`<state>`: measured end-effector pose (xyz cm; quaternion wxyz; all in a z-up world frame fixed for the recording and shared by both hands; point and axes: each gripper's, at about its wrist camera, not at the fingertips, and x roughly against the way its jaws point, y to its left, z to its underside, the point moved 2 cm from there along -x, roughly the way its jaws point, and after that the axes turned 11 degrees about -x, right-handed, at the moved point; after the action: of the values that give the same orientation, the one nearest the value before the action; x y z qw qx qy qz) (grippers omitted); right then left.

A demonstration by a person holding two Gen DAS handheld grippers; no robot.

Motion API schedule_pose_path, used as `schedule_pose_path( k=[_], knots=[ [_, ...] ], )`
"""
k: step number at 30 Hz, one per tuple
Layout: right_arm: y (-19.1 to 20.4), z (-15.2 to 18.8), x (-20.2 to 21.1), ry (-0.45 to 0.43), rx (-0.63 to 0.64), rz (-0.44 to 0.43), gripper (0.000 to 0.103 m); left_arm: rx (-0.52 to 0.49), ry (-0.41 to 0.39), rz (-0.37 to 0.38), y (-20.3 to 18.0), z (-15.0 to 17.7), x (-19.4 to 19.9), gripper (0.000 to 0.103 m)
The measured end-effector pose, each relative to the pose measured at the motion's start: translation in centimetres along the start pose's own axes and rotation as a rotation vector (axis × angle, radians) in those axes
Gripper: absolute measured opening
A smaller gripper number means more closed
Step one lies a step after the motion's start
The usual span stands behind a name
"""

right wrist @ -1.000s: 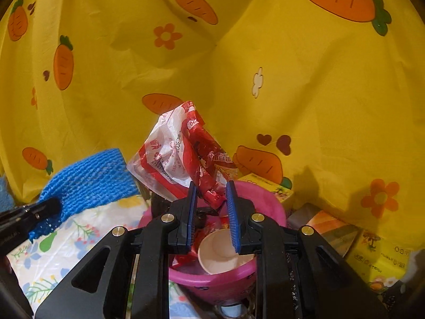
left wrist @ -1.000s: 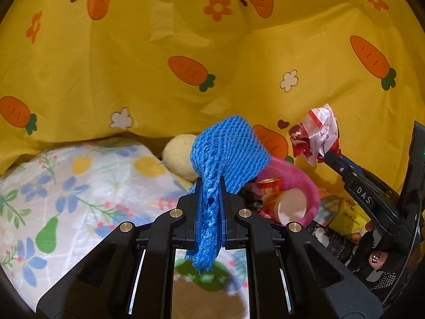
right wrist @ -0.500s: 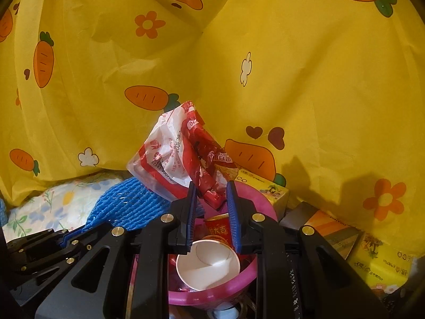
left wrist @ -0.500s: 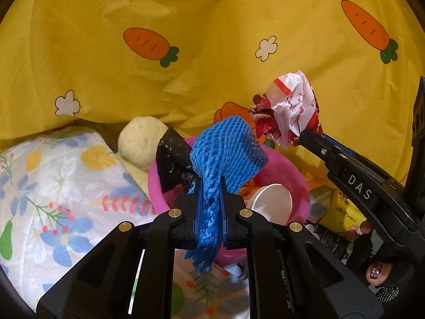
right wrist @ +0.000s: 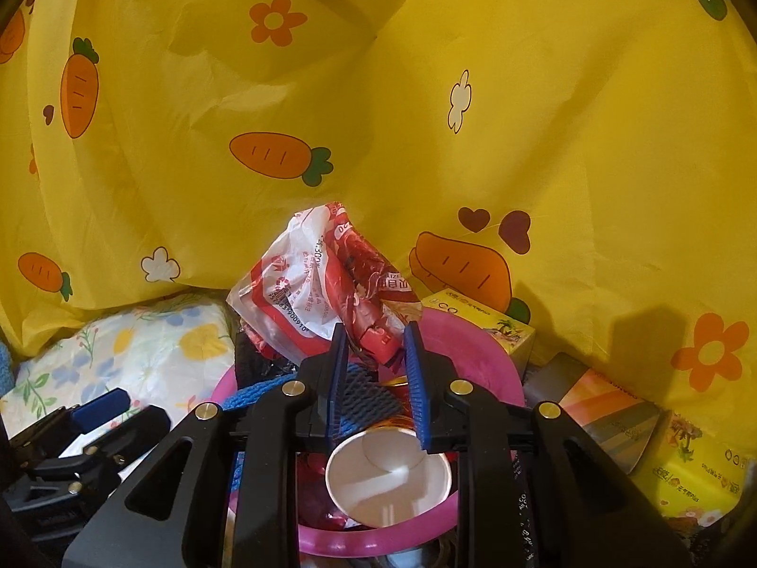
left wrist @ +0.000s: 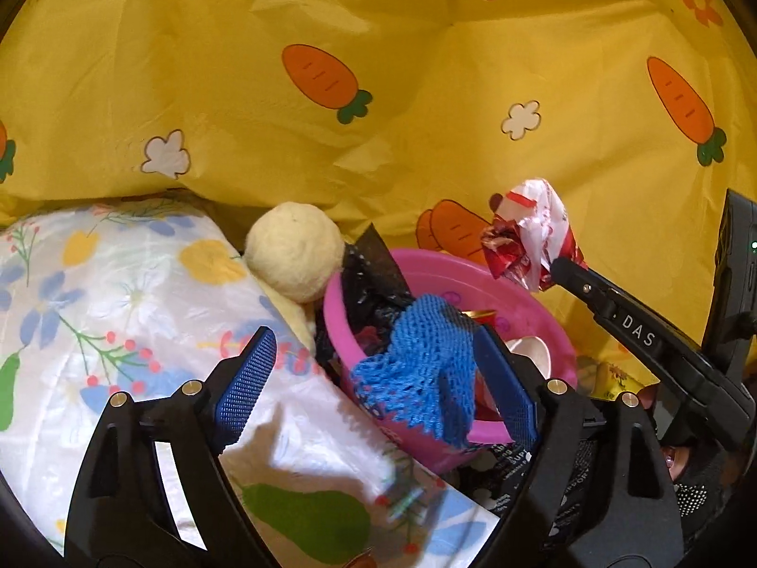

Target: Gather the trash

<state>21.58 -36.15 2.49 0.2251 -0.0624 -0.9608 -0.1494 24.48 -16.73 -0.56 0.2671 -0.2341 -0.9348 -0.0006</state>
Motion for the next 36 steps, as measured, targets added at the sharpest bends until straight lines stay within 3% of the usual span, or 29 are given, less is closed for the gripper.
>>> schedule_pose_path(
  k=[2, 5, 10, 15, 19, 25, 36],
  knots=[
    [0.1, 0.0, -0.3, 0.004, 0.002, 0.004, 0.028, 0.005, -0.021, -0.034, 0.5, 0.0, 1.0, 0.087],
    [0.2, 0.0, -0.4, -0.012, 0.009, 0.020, 0.057, -0.010, -0.056, -0.118, 1.0, 0.1, 2.7, 0.094],
    [0.2, 0.1, 0.5, -0.033, 0.008, 0.020, 0.059, -0.033, -0.086, -0.253, 1.8, 0.1, 4.9, 0.097],
    [1.3, 1.1, 3.3, -0.101, 0.044, 0.031, 0.086, -0.018, -0.095, -0.337, 3.0, 0.8, 7.4, 0.097],
    [2.7, 2.5, 5.7, -0.135, 0.066, 0.023, 0.097, 0.000, -0.113, -0.375, 4.1, 2.0, 9.9, 0.097],
    [5.3, 5.1, 9.2, -0.175, 0.103, 0.013, 0.098, -0.004, -0.095, -0.456, 5.0, 4.2, 13.4, 0.097],
    [9.0, 9.4, 14.4, -0.172, 0.123, -0.063, 0.098, 0.006, -0.096, -0.525, 6.1, 8.8, 19.9, 0.097]
  ],
)
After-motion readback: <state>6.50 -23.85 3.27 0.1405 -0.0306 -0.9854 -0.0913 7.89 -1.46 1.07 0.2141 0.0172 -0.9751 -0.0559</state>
